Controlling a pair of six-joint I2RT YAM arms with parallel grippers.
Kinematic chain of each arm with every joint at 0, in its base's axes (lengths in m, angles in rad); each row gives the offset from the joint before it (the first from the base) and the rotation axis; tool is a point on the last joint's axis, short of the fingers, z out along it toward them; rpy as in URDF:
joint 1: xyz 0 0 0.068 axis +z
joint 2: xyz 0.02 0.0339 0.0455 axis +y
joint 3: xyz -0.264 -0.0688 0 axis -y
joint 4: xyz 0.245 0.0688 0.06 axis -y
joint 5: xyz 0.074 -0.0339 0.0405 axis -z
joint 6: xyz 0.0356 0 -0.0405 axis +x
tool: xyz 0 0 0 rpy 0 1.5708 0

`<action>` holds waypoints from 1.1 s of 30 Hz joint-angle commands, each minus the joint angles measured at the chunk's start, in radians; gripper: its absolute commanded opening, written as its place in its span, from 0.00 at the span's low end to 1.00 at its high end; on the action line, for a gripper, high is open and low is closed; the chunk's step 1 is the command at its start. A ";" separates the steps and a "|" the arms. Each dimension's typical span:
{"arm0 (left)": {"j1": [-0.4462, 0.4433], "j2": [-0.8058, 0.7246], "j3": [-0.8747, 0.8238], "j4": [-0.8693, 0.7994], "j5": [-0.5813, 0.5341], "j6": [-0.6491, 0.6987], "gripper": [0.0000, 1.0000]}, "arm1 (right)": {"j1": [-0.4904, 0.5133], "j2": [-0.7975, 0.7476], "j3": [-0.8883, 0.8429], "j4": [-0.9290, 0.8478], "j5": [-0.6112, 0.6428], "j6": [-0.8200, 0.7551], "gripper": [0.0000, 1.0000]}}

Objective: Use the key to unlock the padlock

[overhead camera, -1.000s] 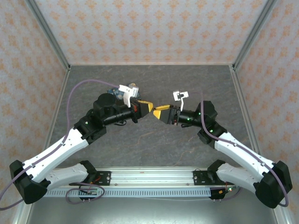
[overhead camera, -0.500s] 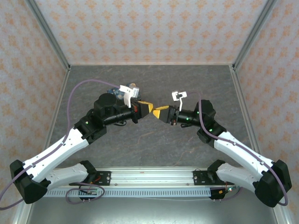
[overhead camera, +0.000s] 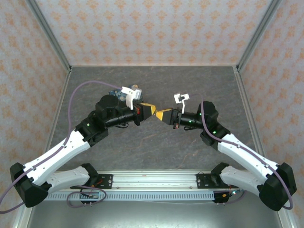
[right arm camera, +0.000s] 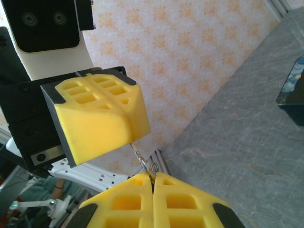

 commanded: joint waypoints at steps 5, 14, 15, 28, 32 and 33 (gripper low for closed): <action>0.003 0.008 0.051 -0.034 -0.002 0.038 0.00 | 0.006 -0.020 0.032 -0.027 0.017 -0.035 0.00; 0.130 -0.019 0.059 -0.134 -0.113 -0.024 0.76 | 0.004 -0.043 0.017 -0.124 0.098 -0.088 0.00; 0.166 -0.018 0.059 -0.156 -0.122 -0.046 0.79 | 0.004 -0.046 0.015 -0.138 0.105 -0.094 0.00; 0.629 0.194 0.033 -0.369 -0.353 -0.088 1.00 | 0.004 -0.109 -0.019 -0.307 0.174 -0.154 0.00; 0.702 0.326 0.055 -0.307 -0.296 -0.067 1.00 | 0.005 -0.120 -0.064 -0.258 0.186 -0.107 0.00; 0.705 0.362 0.078 -0.309 -0.289 -0.063 1.00 | 0.005 -0.119 -0.075 -0.235 0.188 -0.095 0.00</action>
